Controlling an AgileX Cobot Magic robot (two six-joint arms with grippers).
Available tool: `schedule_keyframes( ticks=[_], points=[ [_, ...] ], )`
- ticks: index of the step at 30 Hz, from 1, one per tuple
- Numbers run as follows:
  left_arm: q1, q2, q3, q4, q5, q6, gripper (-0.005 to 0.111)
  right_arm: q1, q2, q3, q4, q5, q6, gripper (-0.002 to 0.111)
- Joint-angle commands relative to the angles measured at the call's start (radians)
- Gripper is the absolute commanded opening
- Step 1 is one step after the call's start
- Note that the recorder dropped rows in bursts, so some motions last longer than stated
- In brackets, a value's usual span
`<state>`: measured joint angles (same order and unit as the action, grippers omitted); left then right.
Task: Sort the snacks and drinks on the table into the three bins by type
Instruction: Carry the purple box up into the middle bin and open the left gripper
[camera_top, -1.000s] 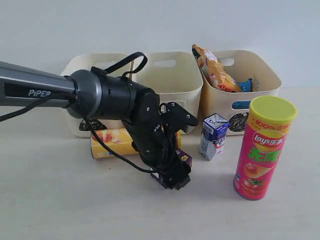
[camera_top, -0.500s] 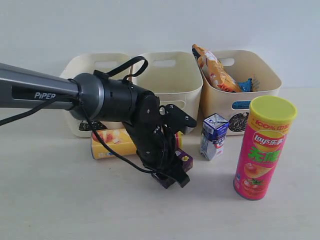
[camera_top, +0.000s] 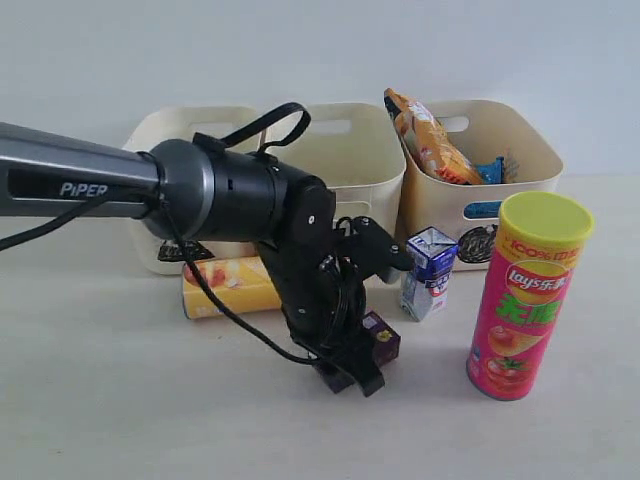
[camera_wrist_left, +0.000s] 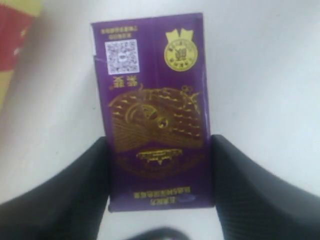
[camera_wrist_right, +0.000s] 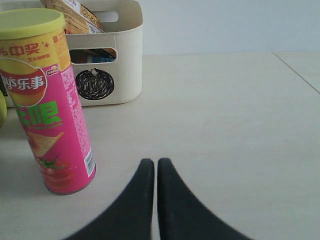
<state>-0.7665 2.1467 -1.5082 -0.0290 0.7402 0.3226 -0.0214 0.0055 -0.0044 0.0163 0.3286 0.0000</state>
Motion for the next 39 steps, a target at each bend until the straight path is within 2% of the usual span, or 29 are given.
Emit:
schedule_keyframes(
  ticks=[1, 7, 17, 29, 39],
  points=[
    [-0.021, -0.077, 0.038, -0.011, -0.014, 0.026, 0.004, 0.002, -0.006, 0.004, -0.004, -0.007, 0.000, 0.000],
    [-0.021, -0.258, 0.072, -0.008, 0.002, 0.030, 0.004, 0.002, -0.006, 0.004, -0.004, -0.007, 0.000, 0.000],
    [-0.008, -0.337, 0.027, 0.045, -0.071, 0.028, 0.004, 0.002, -0.006, 0.004, -0.004, -0.007, 0.000, 0.000],
    [0.147, -0.278, -0.141, 0.047, -0.190, 0.026, 0.004, 0.002, -0.006, 0.004, -0.004, -0.007, 0.000, 0.000],
    [0.181, -0.073, -0.362, 0.049, -0.190, -0.008, 0.004, 0.002, -0.006, 0.004, -0.004, -0.007, 0.000, 0.000]
  ],
)
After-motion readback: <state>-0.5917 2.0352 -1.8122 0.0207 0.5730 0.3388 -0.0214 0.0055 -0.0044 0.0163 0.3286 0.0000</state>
